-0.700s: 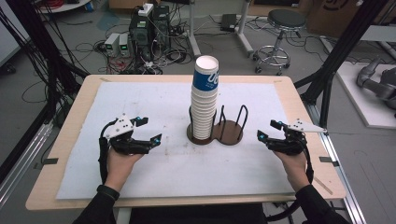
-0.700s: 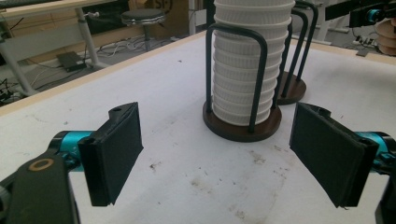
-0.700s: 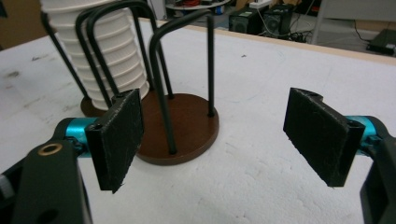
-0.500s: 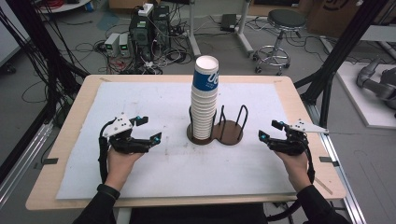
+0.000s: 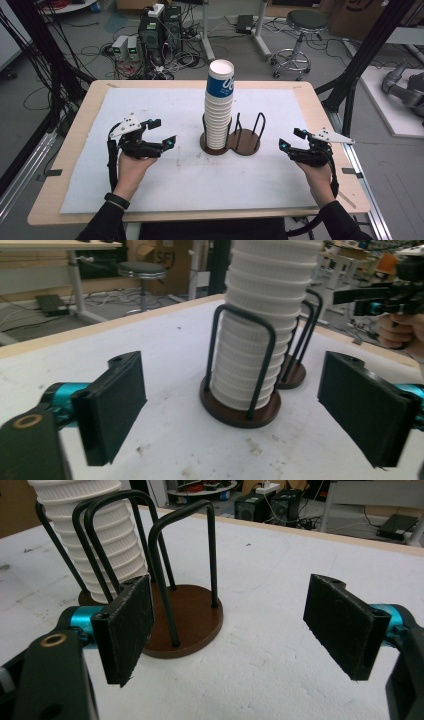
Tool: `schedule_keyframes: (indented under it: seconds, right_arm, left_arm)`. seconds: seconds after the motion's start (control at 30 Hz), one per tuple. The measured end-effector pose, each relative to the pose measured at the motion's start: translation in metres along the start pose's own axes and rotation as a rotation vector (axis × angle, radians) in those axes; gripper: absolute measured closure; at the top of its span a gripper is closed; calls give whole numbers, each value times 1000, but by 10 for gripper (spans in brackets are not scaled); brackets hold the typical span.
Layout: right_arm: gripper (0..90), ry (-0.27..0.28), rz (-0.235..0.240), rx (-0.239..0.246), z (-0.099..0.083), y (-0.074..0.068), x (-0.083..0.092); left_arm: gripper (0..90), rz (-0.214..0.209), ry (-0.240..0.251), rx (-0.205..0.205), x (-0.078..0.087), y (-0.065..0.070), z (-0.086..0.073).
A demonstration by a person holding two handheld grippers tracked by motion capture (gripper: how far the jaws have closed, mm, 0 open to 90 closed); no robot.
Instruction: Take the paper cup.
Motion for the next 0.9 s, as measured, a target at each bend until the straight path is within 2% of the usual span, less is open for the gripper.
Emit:
schedule_keyframes:
  seconds: [0.07, 0.1, 0.27, 0.43, 0.5, 0.57, 0.63, 0.73, 0.8, 0.83, 0.9]
  right_arm:
    - [208, 0, 2, 1, 0, 0, -1]
    - [208, 4, 2, 1, 1, 0, -1]
    - [203, 5, 5, 0, 1, 0, -3]
    - [203, 0, 10, 12, 2, -3, -5]
    - [197, 3, 8, 13, 2, -3, -5]
    - [197, 4, 8, 12, 2, -3, -5]
    - [196, 3, 12, 4, 2, -2, -5]
    - [197, 4, 10, 8, 2, -2, -5]
    - [197, 4, 11, 13, 2, -2, -5]
    - [197, 3, 13, 9, 2, -3, -5]
    - [197, 3, 13, 5, 2, -3, -5]
  left_arm:
    - [86, -20, -10, -31, -2, 3, 8]
    - [75, -33, 0, -51, -4, 6, 15]
    - [72, -58, 26, -61, -12, 8, 28]
    - [68, -119, 14, -96, -36, 10, 44]
    - [68, -127, 12, -106, -44, 11, 48]
    - [68, -135, 8, -105, -48, 11, 50]
    - [68, -145, 12, -85, -59, 12, 54]
    - [68, -140, 12, -68, -66, 13, 58]
    - [78, -153, -6, -49, -77, 13, 64]
    - [82, -169, -10, -47, -81, 13, 65]
    - [82, -170, -16, -54, -86, 14, 67]
Point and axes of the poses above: each handheld gripper's, and its own axes: x roughly backward along the jaws, z roughly out of its top, y roughly to its right, the point moved 1 cm from there along -x, roughly forward along the jaws, and after that the axes turned 3 degrees about -x, right-handed, at the moved point
